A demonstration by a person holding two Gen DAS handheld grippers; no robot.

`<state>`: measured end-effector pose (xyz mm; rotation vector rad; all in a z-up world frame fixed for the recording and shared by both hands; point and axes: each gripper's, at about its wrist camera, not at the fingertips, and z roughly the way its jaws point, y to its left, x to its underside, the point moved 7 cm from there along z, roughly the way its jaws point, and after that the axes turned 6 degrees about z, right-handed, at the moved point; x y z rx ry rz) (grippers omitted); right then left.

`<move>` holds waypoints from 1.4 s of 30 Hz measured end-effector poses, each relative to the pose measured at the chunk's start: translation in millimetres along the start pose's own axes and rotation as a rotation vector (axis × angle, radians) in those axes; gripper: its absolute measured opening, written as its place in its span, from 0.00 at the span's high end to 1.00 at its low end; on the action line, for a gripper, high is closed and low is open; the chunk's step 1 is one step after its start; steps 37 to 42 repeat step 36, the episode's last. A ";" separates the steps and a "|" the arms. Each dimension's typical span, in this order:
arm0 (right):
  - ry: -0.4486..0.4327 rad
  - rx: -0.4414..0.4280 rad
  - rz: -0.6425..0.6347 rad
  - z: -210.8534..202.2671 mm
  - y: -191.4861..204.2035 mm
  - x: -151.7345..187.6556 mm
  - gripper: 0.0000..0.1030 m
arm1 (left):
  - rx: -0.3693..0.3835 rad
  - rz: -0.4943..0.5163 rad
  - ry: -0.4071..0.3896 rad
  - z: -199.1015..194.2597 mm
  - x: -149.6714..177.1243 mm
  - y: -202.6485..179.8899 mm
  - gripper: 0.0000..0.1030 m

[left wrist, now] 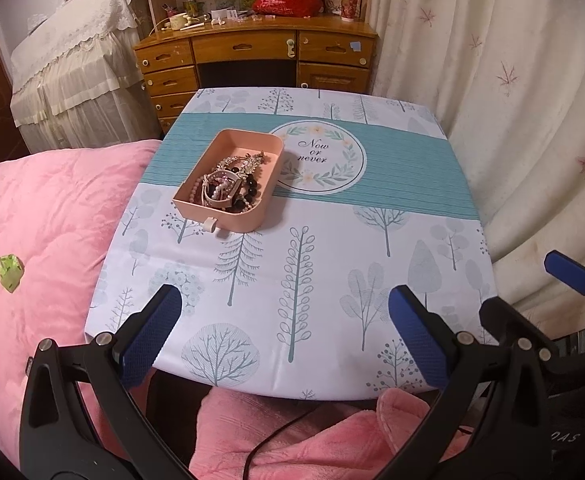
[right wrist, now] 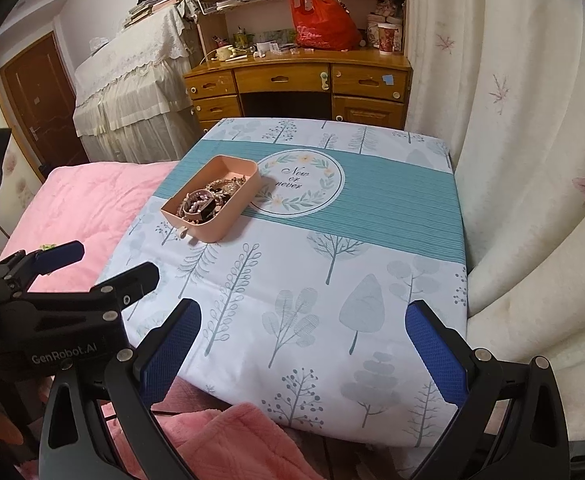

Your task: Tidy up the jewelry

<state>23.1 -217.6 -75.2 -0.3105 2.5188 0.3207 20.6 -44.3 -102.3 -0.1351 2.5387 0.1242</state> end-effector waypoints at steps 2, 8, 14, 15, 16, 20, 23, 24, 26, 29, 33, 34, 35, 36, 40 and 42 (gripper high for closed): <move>-0.001 0.003 0.002 0.1 -3.4 -0.4 0.00 | -0.003 0.000 -0.005 -0.5 -0.3 -1.3 0.00; 0.009 0.000 0.020 0.9 -5.1 0.3 0.00 | -0.015 0.006 -0.002 0.3 1.5 -2.8 0.00; 0.009 0.000 0.017 0.9 -1.2 -0.1 0.00 | -0.022 -0.003 -0.004 -2.2 2.0 1.6 0.00; 0.011 0.000 0.017 1.5 -0.1 -0.7 0.00 | -0.022 -0.003 -0.006 -2.4 1.5 2.5 0.00; 0.012 -0.001 0.016 1.5 0.8 -1.3 0.00 | -0.023 -0.001 -0.007 -2.5 1.0 3.6 0.00; 0.007 0.000 0.023 2.8 3.2 -2.7 0.00 | -0.024 -0.001 -0.008 -2.7 0.5 5.4 0.00; 0.008 -0.002 0.025 4.2 5.6 -4.3 0.00 | -0.015 0.001 -0.006 -2.5 0.7 6.3 0.00; 0.006 0.000 0.028 4.2 5.9 -4.7 0.00 | -0.017 -0.002 -0.009 -2.8 0.9 6.1 0.00; 0.005 0.006 0.034 7.1 7.7 -7.0 0.00 | -0.018 -0.005 -0.023 -3.7 -2.6 9.6 0.00; 0.003 0.014 0.056 10.8 8.0 -11.7 0.00 | -0.012 -0.003 -0.009 1.7 -3.4 15.6 0.00; 0.009 0.022 0.058 13.3 9.4 -13.2 0.00 | -0.014 -0.025 0.010 7.4 -3.2 25.2 0.00; 0.012 0.022 0.058 14.6 9.8 -13.2 0.00 | -0.013 -0.033 0.005 7.9 -5.4 27.9 0.00; 0.018 0.021 0.060 16.7 9.6 -13.1 0.00 | -0.012 -0.038 0.005 8.7 -6.3 29.5 0.00; 0.022 0.021 0.064 17.9 9.2 -13.4 0.00 | -0.009 -0.042 0.008 10.0 -5.9 30.2 0.00; 0.022 0.021 0.064 17.9 9.2 -13.4 0.00 | -0.009 -0.042 0.008 10.0 -5.9 30.2 0.00; 0.022 0.021 0.064 17.9 9.2 -13.4 0.00 | -0.009 -0.042 0.008 10.0 -5.9 30.2 0.00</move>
